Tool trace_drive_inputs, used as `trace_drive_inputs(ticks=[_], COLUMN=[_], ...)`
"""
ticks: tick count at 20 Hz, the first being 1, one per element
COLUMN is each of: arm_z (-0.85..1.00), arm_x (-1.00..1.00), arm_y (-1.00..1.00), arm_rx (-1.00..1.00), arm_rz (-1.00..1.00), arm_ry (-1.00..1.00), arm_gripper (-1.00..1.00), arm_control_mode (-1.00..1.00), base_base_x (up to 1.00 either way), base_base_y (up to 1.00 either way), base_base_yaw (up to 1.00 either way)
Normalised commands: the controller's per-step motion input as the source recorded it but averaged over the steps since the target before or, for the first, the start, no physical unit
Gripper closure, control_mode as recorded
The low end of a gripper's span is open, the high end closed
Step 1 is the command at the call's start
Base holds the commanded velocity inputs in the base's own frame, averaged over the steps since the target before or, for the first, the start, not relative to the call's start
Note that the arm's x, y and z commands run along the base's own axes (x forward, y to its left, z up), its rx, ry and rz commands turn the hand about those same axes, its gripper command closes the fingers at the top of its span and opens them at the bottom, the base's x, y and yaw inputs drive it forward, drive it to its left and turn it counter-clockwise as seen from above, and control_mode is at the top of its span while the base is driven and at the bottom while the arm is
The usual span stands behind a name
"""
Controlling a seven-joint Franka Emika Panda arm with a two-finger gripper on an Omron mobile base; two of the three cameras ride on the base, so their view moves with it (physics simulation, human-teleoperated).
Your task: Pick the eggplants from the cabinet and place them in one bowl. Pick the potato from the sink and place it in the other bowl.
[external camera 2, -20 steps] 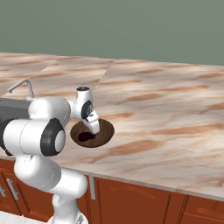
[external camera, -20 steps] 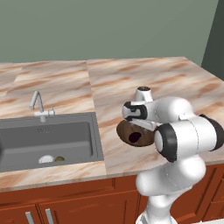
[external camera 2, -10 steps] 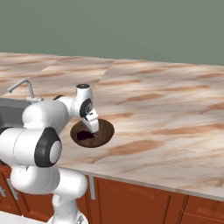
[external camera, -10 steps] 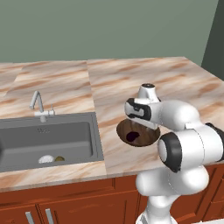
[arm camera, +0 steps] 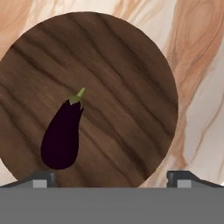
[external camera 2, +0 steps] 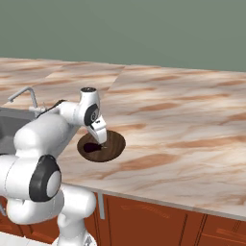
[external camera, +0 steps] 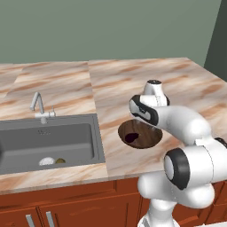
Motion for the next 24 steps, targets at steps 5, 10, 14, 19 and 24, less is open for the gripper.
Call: trace_drive_inputs(ticks=[5,10,14,19,24], arm_z=[0.26,0.27,0.24,0.19,0.18], arm_x=[-0.36,-0.41,-0.43,-0.44,-0.45], arm_y=[-0.09,-0.07,-0.06,-0.05,-0.03], arm_rx=[0.0,0.0,0.0,0.0,0.0], arm_rz=[0.01,0.06,0.08,0.12,0.13], arm_ry=[0.0,0.0,0.0,-0.03,-0.09], arm_gripper=[-1.0,-1.0,-1.0,-1.0,-1.0], arm_control_mode=[-1.0,-1.0,-1.0,-1.0,-1.0], base_base_x=[0.0,0.0,0.0,0.0,0.0], base_base_y=[0.0,0.0,0.0,0.0,0.0], base_base_yaw=[0.0,0.0,0.0,0.0,0.0])
